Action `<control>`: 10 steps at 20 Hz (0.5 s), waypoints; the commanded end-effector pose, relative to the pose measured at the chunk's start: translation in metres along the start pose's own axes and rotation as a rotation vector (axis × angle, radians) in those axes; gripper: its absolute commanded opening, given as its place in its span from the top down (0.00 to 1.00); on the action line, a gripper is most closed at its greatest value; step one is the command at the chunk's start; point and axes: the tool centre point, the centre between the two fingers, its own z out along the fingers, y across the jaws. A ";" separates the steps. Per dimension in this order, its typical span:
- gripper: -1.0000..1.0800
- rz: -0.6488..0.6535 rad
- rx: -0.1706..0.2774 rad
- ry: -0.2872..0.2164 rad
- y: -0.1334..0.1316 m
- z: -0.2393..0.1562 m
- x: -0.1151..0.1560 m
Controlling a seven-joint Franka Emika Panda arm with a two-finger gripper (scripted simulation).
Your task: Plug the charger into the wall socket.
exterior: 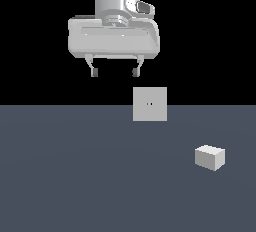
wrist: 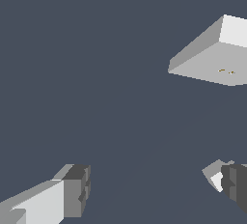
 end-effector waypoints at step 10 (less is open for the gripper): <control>0.04 0.076 -0.006 0.012 0.014 0.008 -0.001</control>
